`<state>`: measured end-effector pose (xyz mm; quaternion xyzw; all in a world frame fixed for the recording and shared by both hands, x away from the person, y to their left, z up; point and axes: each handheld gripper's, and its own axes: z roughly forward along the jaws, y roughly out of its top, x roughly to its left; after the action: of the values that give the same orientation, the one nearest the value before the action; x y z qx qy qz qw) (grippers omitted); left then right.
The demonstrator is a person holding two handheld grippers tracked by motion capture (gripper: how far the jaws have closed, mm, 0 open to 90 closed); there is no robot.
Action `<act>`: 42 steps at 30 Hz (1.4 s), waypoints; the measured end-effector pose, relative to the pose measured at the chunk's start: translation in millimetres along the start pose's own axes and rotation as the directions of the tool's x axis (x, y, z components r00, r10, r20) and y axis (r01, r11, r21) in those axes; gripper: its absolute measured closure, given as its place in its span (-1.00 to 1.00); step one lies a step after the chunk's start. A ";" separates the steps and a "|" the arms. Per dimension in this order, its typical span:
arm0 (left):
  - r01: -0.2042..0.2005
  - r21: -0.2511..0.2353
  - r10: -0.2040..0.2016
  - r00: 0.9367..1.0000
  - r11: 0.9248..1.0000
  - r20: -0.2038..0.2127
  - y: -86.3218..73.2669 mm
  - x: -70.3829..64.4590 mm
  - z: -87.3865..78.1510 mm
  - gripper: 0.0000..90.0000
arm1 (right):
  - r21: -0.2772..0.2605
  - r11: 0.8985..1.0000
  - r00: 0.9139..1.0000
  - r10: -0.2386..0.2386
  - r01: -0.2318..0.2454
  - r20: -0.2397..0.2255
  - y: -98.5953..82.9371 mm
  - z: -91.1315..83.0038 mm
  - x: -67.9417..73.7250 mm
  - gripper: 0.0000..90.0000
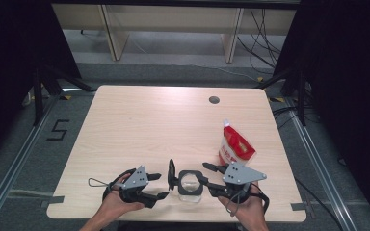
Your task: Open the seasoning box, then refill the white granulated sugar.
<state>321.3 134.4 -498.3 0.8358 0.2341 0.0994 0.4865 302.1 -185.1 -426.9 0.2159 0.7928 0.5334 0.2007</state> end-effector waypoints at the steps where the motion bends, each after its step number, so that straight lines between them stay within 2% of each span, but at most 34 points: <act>1: 0.000 0.000 0.000 1.000 1.000 0.000 0.0 0.0 0.0 -0.37 | 0.000 1.000 1.000 0.000 0.000 0.000 0.0 0.0 0.0 0.20; 2: 0.019 0.008 -0.019 0.999 1.000 -0.032 -0.4 -1.5 -2.3 -0.37 | 0.012 1.000 1.000 -0.010 0.010 -0.010 -2.0 -2.9 -3.4 0.18; 3: 0.010 0.006 -0.010 0.999 1.000 -0.048 -0.7 -1.3 -7.6 -0.41 | 0.012 1.000 0.999 0.028 -0.028 0.018 -8.8 -7.6 -5.2 0.13; 4: 0.010 0.006 -0.010 0.999 1.000 -0.048 -0.7 -1.3 -7.6 -0.42 | 0.012 1.000 0.999 0.028 -0.028 0.018 -8.8 -7.6 -5.2 0.13; 5: 0.044 0.002 -0.044 0.998 0.999 -0.054 -1.3 -2.7 -12.7 -0.45 | 0.013 0.999 0.999 0.040 -0.041 0.021 -15.7 -11.3 -9.6 0.09; 7: 0.060 -0.008 -0.060 0.997 0.998 -0.048 -1.9 -3.2 -14.0 -0.49 | 0.021 0.998 0.998 0.050 -0.051 0.030 -18.9 -14.2 -11.2 0.07; 9: 0.048 -0.002 -0.048 0.998 0.999 -0.043 -2.0 -2.7 -19.1 -0.56 | 0.031 0.996 0.996 0.086 -0.087 0.038 -26.3 -20.8 -14.6 0.01; 10: 0.076 -0.013 -0.077 0.996 0.997 -0.037 -2.7 -4.9 -21.9 -0.58 | 0.035 0.994 0.994 0.098 -0.100 0.047 -28.2 -23.5 -14.1 0.01; 12: 0.082 -0.005 -0.082 0.996 0.997 -0.042 -3.0 -5.5 -24.0 -0.61 | 0.028 0.996 0.995 0.079 -0.081 0.063 -30.1 -25.6 -15.7 0.00; 13: 0.119 -0.023 -0.120 0.992 0.993 -0.031 -3.2 -8.0 -24.8 -0.63 | 0.033 0.994 0.993 0.106 -0.108 0.061 -32.1 -27.7 -14.9 -0.02; 14: 0.127 -0.041 -0.129 0.991 0.991 -0.031 -3.5 -9.2 -26.0 -0.65 | 0.033 0.995 0.993 0.095 -0.098 0.072 -33.9 -30.2 -15.7 -0.02; 16: 0.085 -0.048 -0.086 0.996 0.995 -0.010 -2.4 -8.8 -30.9 -0.67 | 0.040 0.991 0.989 0.121 -0.125 0.083 -39.9 -35.9 -16.2 -0.05; 17: 0.100 -0.065 -0.100 0.995 0.993 -0.008 -2.4 -10.9 -31.9 -0.67 | 0.040 0.991 0.989 0.121 -0.125 0.083 -39.9 -35.9 -16.2 -0.05; 18: 0.122 -0.074 -0.123 0.992 0.990 -0.002 -2.9 -12.5 -32.3 -0.68 | 0.044 0.987 0.985 0.150 -0.154 0.080 -41.7 -37.6 -14.6 -0.06; 19: 0.117 -0.071 -0.118 0.993 0.991 -0.004 -3.3 -13.5 -33.5 -0.68 | 0.046 0.987 0.984 0.146 -0.151 0.104 -45.5 -40.3 -16.9 -0.09; 21: 0.115 -0.061 -0.115 0.993 0.992 -0.010 -3.8 -13.3 -33.8 -0.68 | 0.049 0.990 0.986 0.130 -0.136 0.105 -47.2 -41.2 -18.6 -0.11; 23: 0.135 -0.057 -0.136 0.991 0.989 -0.017 -4.6 -15.3 -31.9 -0.67 | 0.044 0.981 0.977 0.181 -0.187 0.117 -52.0 -44.1 -18.2 -0.14; 24: 0.135 -0.057 -0.136 0.991 0.989 -0.017 -4.6 -15.3 -31.9 -0.67 | 0.044 0.981 0.977 0.181 -0.187 0.117 -52.0 -44.1 -18.2 -0.14; 25: 0.121 -0.052 -0.122 0.992 0.991 -0.013 -4.6 -14.7 -31.5 -0.67 | 0.049 0.985 0.978 0.155 -0.163 0.138 -52.5 -46.4 -19.8 -0.16; 26: 0.125 -0.052 -0.126 0.992 0.991 -0.012 -4.8 -15.6 -30.7 -0.67 | 0.049 0.982 0.976 0.172 -0.180 0.135 -54.2 -46.7 -19.9 -0.17; 27: 0.113 -0.048 -0.114 0.993 0.992 -0.013 -4.5 -15.7 -30.7 -0.67 | 0.050 0.981 0.972 0.176 -0.185 0.158 -56.5 -50.3 -21.5 -0.17; 28: 0.102 -0.042 -0.103 0.995 0.994 -0.020 -3.9 -15.8 -31.0 -0.67 | 0.050 0.981 0.972 0.176 -0.185 0.158 -56.5 -50.3 -21.5 -0.17; 29: 0.109 -0.044 -0.110 0.994 0.993 -0.024 -3.9 -16.7 -30.4 -0.67 | 0.049 0.975 0.965 0.207 -0.217 0.159 -57.7 -51.8 -20.5 -0.18; 30: 0.096 -0.037 -0.096 0.995 0.995 -0.018 -3.5 -16.2 -30.3 -0.67 | 0.050 0.967 0.955 0.237 -0.250 0.179 -58.5 -54.1 -19.1 -0.19; 31: 0.083 -0.033 -0.084 0.996 0.996 -0.023 -3.4 -16.2 -29.9 -0.67 | 0.052 0.974 0.961 0.210 -0.222 0.178 -60.0 -55.4 -22.4 -0.20; 32: 0.101 -0.023 -0.101 0.995 0.995 -0.021 -4.8 -17.9 -28.8 -0.67 | 0.051 0.968 0.952 0.230 -0.245 0.201 -62.8 -57.6 -22.5 -0.24; 35: 0.082 -0.016 -0.082 0.996 0.997 -0.037 -5.6 -19.2 -28.1 -0.66 | 0.062 0.971 0.952 0.212 -0.231 0.219 -65.2 -59.3 -24.9 -0.26; 36: 0.074 -0.006 -0.075 0.996 0.997 -0.043 -5.6 -19.3 -28.2 -0.65 | 0.067 0.968 0.946 0.220 -0.242 0.237 -66.1 -60.7 -25.5 -0.30; 37: 0.070 -0.023 -0.070 0.997 0.997 -0.030 -5.3 -19.4 -27.3 -0.65 | 0.067 0.968 0.946 0.220 -0.242 0.237 -66.1 -60.7 -25.5 -0.30; 38: 0.060 -0.010 -0.060 0.997 0.998 -0.041 -5.6 -19.0 -28.5 -0.64 | 0.051 0.969 0.940 0.221 -0.242 0.260 -67.4 -60.5 -28.1 -0.38; 39: 0.079 -0.014 -0.080 0.996 0.997 -0.044 -6.5 -19.8 -28.5 -0.64 | 0.053 0.965 0.934 0.233 -0.256 0.270 -68.2 -61.1 -29.3 -0.41; 40: 0.079 -0.014 -0.080 0.996 0.997 -0.044 -6.5 -19.8 -28.5 -0.64 | 0.053 0.965 0.934 0.233 -0.256 0.270 -68.2 -61.1 -29.3 -0.41; 41: 0.055 -0.013 -0.056 0.997 0.998 -0.046 -6.7 -17.9 -29.0 -0.63 | 0.052 0.961 0.926 0.246 -0.271 0.286 -71.5 -60.9 -33.1 -0.47; 42: 0.055 -0.019 -0.056 0.997 0.998 -0.049 -7.1 -17.5 -29.0 -0.63 | 0.047 0.961 0.925 0.250 -0.274 0.287 -73.3 -60.4 -35.0 -0.51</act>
<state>292.6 151.1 -488.7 0.8219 0.2682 0.1086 0.4906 288.5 -275.2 -471.0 0.4011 0.7431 0.4850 0.2273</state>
